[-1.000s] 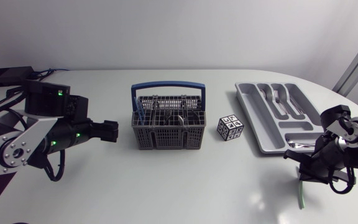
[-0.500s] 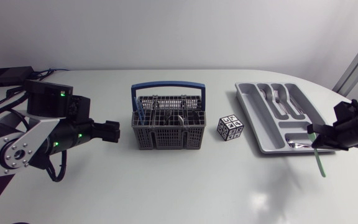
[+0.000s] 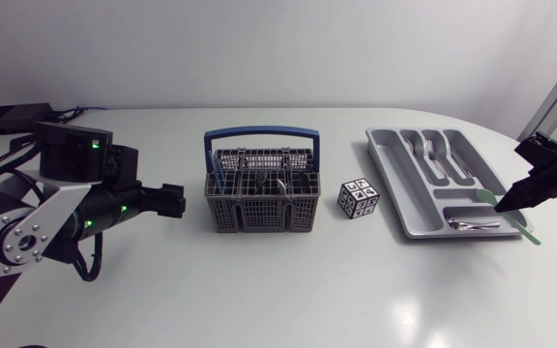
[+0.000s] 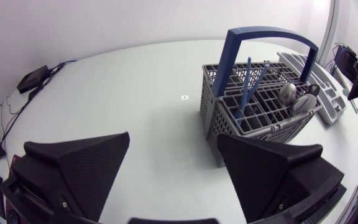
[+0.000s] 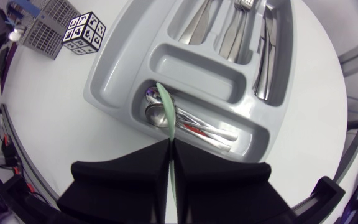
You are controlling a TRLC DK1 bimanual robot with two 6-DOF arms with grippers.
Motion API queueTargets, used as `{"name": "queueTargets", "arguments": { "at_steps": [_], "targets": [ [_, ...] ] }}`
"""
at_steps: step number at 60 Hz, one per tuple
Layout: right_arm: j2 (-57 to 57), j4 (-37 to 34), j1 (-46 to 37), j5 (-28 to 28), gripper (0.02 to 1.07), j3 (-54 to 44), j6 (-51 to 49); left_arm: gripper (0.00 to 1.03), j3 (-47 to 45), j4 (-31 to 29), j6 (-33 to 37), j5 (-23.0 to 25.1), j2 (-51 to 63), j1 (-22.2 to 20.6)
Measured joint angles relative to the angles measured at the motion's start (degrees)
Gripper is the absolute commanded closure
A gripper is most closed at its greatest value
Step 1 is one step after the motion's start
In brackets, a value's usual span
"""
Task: Transfer all utensils from the basket to the drawer tray.
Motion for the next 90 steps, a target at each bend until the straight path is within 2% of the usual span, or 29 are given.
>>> {"name": "queueTargets", "arguments": {
  "at_steps": [11, 24, 32, 51, 55, 58, 61, 62, 63, 66, 79, 90],
  "targets": [
    [0.3, 1.0, 2.9, 4.5, 1.01, 0.0, -15.5, 0.05, 0.0, 0.0, 0.0, -1.7, -0.7, -1.2],
    [1.0, 9.6, 4.4, 12.2, 1.01, -4.9, -28.6, 0.05, 0.0, 0.4, 0.0, -1.9, -2.1, -1.4],
    [1.1, 14.6, 4.7, 13.6, 1.01, -8.9, -34.0, 0.05, 0.0, 0.6, 0.0, -2.0, -2.3, -2.3],
    [-0.6, 31.8, 7.3, 16.2, 1.00, -20.0, -41.9, 0.05, 0.0, 1.0, -0.8, -3.0, -2.3, -4.8],
    [-1.3, 32.8, 7.3, 16.2, 0.82, -20.7, -42.0, 0.05, 0.0, 0.8, -0.9, -4.1, -2.3, -5.6],
    [-2.3, 33.6, 7.3, 16.0, 0.58, -21.4, -41.9, 0.05, 0.0, 0.1, -0.9, -4.4, -2.3, -6.1],
    [-4.2, 34.6, 6.9, 14.3, 0.43, -22.3, -41.9, 0.05, 0.0, -0.6, -0.7, -4.5, -2.3, -6.3],
    [-4.8, 34.7, 6.9, 13.6, 0.37, -22.4, -41.7, 0.05, 0.1, -0.7, -0.6, -4.5, -2.3, -6.3],
    [-6.1, 34.8, 6.6, 12.6, 0.26, -22.6, -41.6, 0.05, 0.2, -0.9, -0.2, -4.5, -2.3, -6.3],
    [-8.7, 34.9, 6.0, 11.0, 0.08, -22.7, -41.2, 0.05, 0.9, -1.8, 0.4, -4.5, -2.3, -6.3],
    [-18.0, 35.5, 4.0, 7.2, 0.06, -22.6, -38.3, 0.05, 5.9, -4.9, 3.4, -4.4, -0.2, -7.3],
    [-22.7, 30.8, 4.8, 3.2, 0.06, -22.5, -32.4, 0.05, 9.7, -7.3, 3.4, -3.5, 4.2, -7.8]
  ]
}}
